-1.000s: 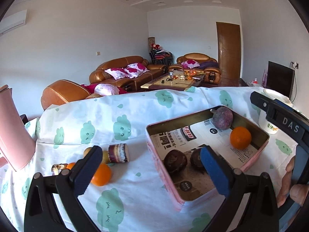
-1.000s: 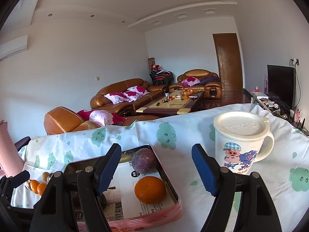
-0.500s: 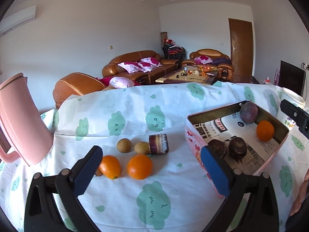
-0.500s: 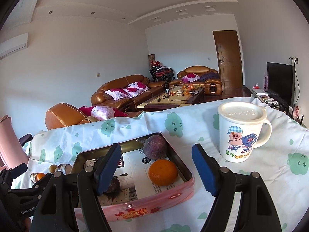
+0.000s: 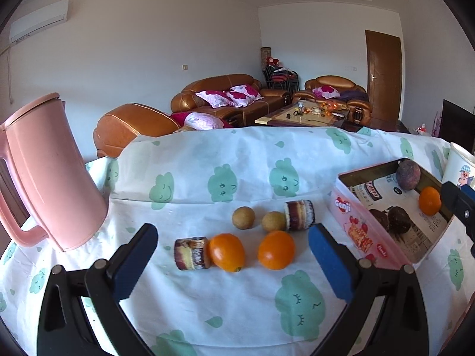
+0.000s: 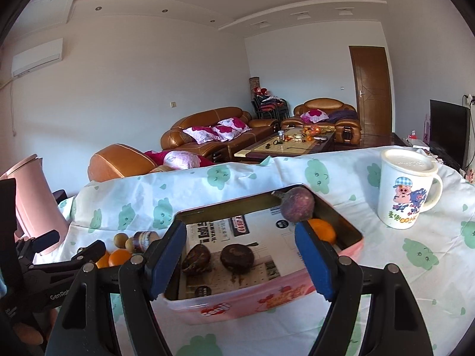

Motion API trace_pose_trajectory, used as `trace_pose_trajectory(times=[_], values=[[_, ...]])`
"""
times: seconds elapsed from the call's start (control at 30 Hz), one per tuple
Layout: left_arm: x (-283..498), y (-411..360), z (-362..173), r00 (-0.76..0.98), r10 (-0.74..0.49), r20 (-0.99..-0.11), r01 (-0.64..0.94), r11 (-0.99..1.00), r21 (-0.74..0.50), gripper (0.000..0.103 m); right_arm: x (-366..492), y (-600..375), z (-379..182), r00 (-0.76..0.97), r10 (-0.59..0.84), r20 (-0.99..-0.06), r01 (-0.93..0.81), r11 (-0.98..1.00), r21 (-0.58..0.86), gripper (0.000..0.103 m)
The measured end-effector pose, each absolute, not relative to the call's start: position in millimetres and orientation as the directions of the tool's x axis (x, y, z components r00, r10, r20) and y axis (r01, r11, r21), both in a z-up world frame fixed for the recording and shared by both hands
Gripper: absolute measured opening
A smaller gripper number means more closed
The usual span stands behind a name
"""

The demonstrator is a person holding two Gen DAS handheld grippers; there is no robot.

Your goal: Organize fruits

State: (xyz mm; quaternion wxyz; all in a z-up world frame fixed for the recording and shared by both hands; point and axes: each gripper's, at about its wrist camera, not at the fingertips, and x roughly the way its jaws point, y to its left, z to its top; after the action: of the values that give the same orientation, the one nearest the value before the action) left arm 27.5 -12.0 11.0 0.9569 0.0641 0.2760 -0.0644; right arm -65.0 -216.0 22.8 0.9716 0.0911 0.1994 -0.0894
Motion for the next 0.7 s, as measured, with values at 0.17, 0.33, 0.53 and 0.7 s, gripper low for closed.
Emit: trace_pose_trajectory(times=[0.17, 0.33, 0.53, 0.7], values=[[46.4, 31.7, 12.7, 0.829, 0.002, -0.559, 0.045, 0.996, 0.071, 0.103, -52.9, -179.2, 18.9, 0.894, -0.030, -0.447, 0.105, 0.984, 0.145, 0.077], [62.8, 77.3, 10.7, 0.809, 0.063, -0.585, -0.052, 0.998, 0.035, 0.103, -34.0, -134.2, 11.4, 0.857, 0.062, -0.512, -0.004, 0.994, 0.114, 0.076], [72.0, 98.1, 4.6, 0.794, 0.116, -0.597, -0.098, 0.993, 0.064, 0.103, 4.6, -93.3, -5.0, 0.768, 0.108, -0.632, -0.082, 0.994, 0.070, 0.060], [76.8, 93.8, 2.2, 0.785, 0.105, -0.610, -0.068, 0.994, 0.084, 0.103, 43.0, -86.0, -25.8, 0.679, 0.124, -0.723, -0.047, 0.991, 0.126, 0.059]])
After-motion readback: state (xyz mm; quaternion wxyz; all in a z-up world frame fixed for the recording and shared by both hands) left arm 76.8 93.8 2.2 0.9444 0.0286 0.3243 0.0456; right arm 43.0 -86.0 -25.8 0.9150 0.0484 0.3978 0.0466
